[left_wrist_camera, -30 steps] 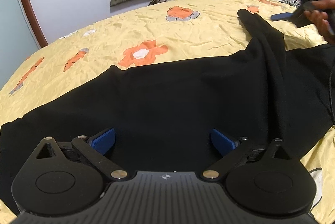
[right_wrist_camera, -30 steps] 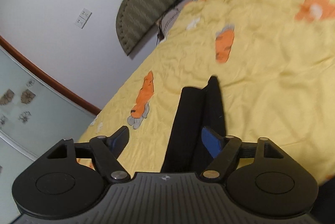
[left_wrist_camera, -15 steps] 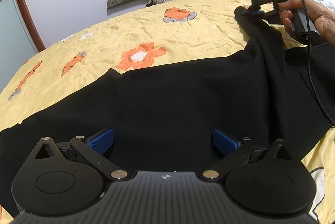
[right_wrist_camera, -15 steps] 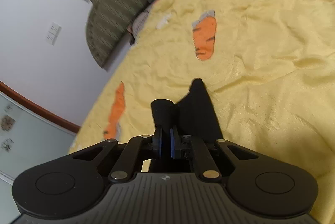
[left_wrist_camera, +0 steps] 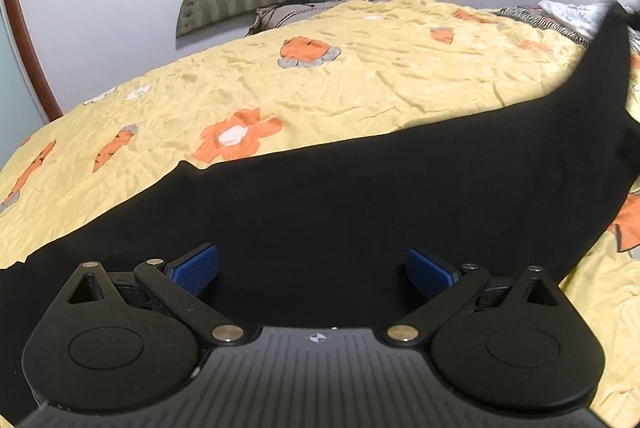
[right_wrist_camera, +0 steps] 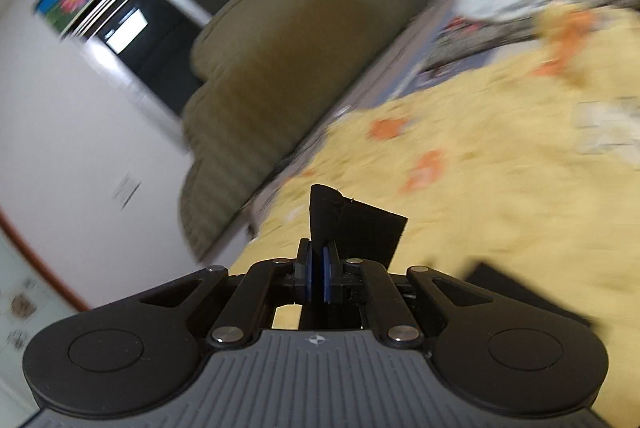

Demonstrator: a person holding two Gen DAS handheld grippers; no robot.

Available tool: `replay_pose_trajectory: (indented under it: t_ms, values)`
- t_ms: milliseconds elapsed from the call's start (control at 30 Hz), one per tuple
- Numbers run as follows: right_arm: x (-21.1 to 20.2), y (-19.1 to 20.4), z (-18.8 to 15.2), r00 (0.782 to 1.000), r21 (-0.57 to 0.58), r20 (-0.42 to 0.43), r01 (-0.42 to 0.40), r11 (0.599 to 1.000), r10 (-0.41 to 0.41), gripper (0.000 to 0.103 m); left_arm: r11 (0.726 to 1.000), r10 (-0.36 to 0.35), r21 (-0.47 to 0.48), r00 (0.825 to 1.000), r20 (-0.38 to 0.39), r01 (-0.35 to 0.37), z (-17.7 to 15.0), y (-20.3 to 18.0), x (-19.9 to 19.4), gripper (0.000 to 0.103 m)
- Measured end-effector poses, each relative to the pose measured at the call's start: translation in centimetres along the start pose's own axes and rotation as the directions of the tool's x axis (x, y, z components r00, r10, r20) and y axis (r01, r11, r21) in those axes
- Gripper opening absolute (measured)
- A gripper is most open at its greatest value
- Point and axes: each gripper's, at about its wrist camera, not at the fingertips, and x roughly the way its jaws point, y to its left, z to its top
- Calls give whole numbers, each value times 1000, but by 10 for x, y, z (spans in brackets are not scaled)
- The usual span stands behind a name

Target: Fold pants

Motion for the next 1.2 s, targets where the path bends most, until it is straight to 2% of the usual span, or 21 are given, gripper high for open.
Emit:
replay_pose_trajectory:
  t_ms: [100,200,400,467,533,567,600,633,667,700,733,800,867,900,933,967,1000,1067,1100,1133,1200]
  values:
    - [-24,-38,-8,994,21,-9,106,994,-106,5,1000,-8,-6,1000,-5,7,1,1,1,101]
    - [-21,-73,-17,983,78,-60,180,980,-176,5,1000,0,-1,1000,-14,0,2,0,2,100]
    - [-4,-83,-27,936,19,-152,323,946,-317,13,1000,12,15,1000,1,-12,0,0,-5,101]
    - [-17,-85,-25,928,57,-115,363,930,-355,18,1000,17,12,1000,2,-17,0,2,-7,101]
    - [-30,-65,-23,861,-14,42,507,862,-506,23,1000,22,1,1000,-1,-22,2,4,-6,101]
    - [-32,-52,-24,845,-80,115,532,843,-522,24,1000,21,-2,1000,-4,-21,2,4,-6,101]
    - [-29,-38,-24,864,-191,156,502,843,-479,24,1000,20,-1,1000,-8,-20,3,3,-5,101]
    - [-21,-27,-24,899,-302,126,438,846,-420,27,1000,20,2,1000,-9,-20,4,2,-5,101]
    - [-11,-17,-23,931,-393,47,351,850,-362,29,1000,21,6,1000,-9,-21,4,0,-5,101]
    - [1,-9,-23,949,-434,-38,267,861,-313,29,1000,22,8,1000,-7,-22,4,-1,-5,101]
    - [13,-5,-23,952,-447,-137,187,875,-274,30,1000,22,9,1000,-5,-22,4,-3,-6,101]
    - [44,-6,-26,922,-412,-334,42,910,-194,31,1000,14,8,1000,-7,-14,4,-6,-6,101]
    - [79,-19,-28,876,-372,-433,41,927,-212,41,1000,7,17,1000,-10,-7,4,-9,-6,101]
    - [92,-28,-25,881,-371,-407,83,925,-243,39,1000,8,27,1000,-9,-8,4,-10,-7,101]
    - [94,-33,-18,906,-357,-341,121,926,-250,39,999,13,37,1000,-3,-12,3,-10,-9,101]
    - [94,-35,-9,916,-347,-262,203,916,-302,40,999,19,44,1000,2,-19,3,-10,-10,101]
    - [85,-27,-4,923,-357,-127,299,885,-363,42,999,27,47,1000,6,-27,3,-9,-11,101]
    - [69,-3,-7,890,-450,107,441,776,-443,60,999,37,40,999,6,-37,2,-5,-11,101]
    - [63,5,-9,900,-479,131,425,768,-416,67,999,35,29,999,3,-35,3,-2,-10,101]
    - [58,7,-9,925,-494,96,364,790,-367,78,999,28,19,1000,-1,-28,3,0,-9,101]
    - [57,4,-16,952,-471,-60,238,850,-299,80,1000,8,-4,1000,-21,-8,4,3,-5,101]
